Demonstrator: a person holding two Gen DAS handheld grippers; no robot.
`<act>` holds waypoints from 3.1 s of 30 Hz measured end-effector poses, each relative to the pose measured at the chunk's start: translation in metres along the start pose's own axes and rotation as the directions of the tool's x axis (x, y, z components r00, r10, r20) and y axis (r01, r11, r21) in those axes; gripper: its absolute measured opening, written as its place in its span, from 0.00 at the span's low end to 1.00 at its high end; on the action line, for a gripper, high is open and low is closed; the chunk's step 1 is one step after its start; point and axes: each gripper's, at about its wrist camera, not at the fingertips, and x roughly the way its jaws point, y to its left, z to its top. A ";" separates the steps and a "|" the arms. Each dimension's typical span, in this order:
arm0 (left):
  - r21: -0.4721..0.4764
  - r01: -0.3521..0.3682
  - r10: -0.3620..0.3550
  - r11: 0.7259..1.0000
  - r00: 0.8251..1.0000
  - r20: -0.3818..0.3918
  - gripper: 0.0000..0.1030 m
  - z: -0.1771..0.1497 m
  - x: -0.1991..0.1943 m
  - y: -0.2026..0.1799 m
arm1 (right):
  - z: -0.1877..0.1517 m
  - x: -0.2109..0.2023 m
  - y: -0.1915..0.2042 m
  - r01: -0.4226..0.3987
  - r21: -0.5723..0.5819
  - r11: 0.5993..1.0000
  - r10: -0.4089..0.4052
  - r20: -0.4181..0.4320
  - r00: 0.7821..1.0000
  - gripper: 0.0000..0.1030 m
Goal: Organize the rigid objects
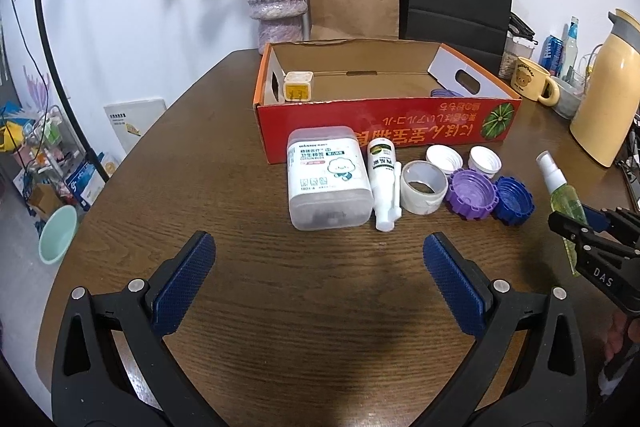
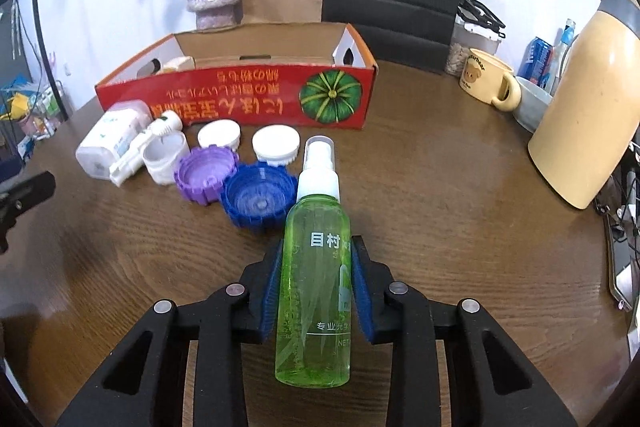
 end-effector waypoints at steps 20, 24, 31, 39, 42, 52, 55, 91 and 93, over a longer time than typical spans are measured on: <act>-0.066 -0.034 0.030 0.997 0.997 -0.065 1.00 0.042 0.064 0.009 | 0.048 0.010 0.024 -0.050 0.016 0.999 0.048 0.100 0.994 0.34; -0.087 -0.069 0.062 0.994 0.994 -0.089 1.00 0.043 0.077 0.010 | 0.056 0.013 0.026 -0.053 0.031 0.998 0.049 0.124 0.991 0.34; -0.099 -0.082 0.073 0.992 0.993 -0.090 1.00 0.045 0.085 0.011 | 0.061 0.024 0.032 -0.078 0.059 0.995 0.070 0.131 0.989 0.34; -0.067 -0.041 0.032 0.997 0.992 -0.125 0.60 0.041 0.094 0.005 | 0.058 0.018 0.028 -0.077 0.068 0.995 0.066 0.157 0.985 0.34; -0.062 -0.034 0.026 0.998 0.991 -0.130 0.60 0.039 0.095 0.004 | 0.055 0.018 0.029 -0.070 0.069 0.995 0.059 0.153 0.986 0.34; -0.064 -0.044 0.037 0.997 0.994 -0.107 0.59 0.039 0.087 0.006 | 0.052 0.017 0.028 -0.062 0.069 0.996 0.050 0.156 0.986 0.34; -0.059 -0.047 0.042 0.997 0.995 -0.088 0.59 0.039 0.082 0.005 | 0.052 0.017 0.028 -0.063 0.070 0.996 0.051 0.157 0.986 0.34; -0.038 0.024 -0.018 0.999 0.988 0.151 0.59 0.083 0.009 -0.018 | 0.096 -0.014 0.041 -0.108 0.022 0.994 0.097 0.281 0.955 0.34; -0.043 0.023 -0.017 0.999 0.988 0.154 0.59 0.089 0.012 -0.018 | 0.102 -0.013 0.041 -0.111 0.019 0.994 0.100 0.287 0.953 0.34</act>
